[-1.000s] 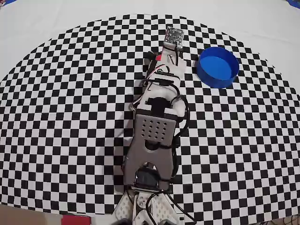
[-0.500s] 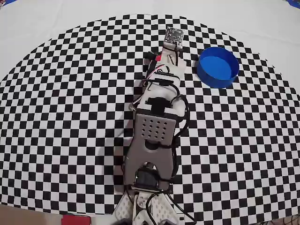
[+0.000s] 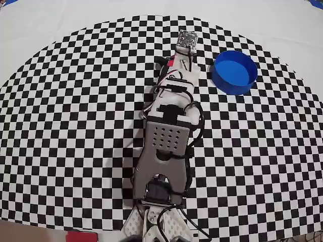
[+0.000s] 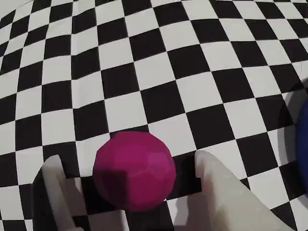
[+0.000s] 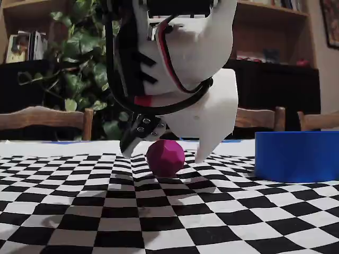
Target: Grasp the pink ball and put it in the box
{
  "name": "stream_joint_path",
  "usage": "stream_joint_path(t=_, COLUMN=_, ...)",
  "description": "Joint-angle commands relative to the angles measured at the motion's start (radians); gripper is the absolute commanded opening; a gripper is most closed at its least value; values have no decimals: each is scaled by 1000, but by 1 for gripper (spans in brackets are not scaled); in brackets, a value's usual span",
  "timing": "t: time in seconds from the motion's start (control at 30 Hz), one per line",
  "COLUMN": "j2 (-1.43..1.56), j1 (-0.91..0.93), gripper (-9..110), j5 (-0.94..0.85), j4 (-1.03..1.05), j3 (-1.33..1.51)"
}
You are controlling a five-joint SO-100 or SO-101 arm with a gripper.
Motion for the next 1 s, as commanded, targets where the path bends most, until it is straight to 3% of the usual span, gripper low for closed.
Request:
stream_joint_path(t=0.0, j2=11, j1=-3, gripper=32, j5=-9, j4=-8, j3=-34)
stream_joint_path(t=0.4, j2=11, j1=-2, gripper=31, j5=-9, j4=-9, j3=-37)
stream_joint_path(t=0.97, j2=11, j1=-3, gripper=0, j5=-9, j4=-9, j3=-41)
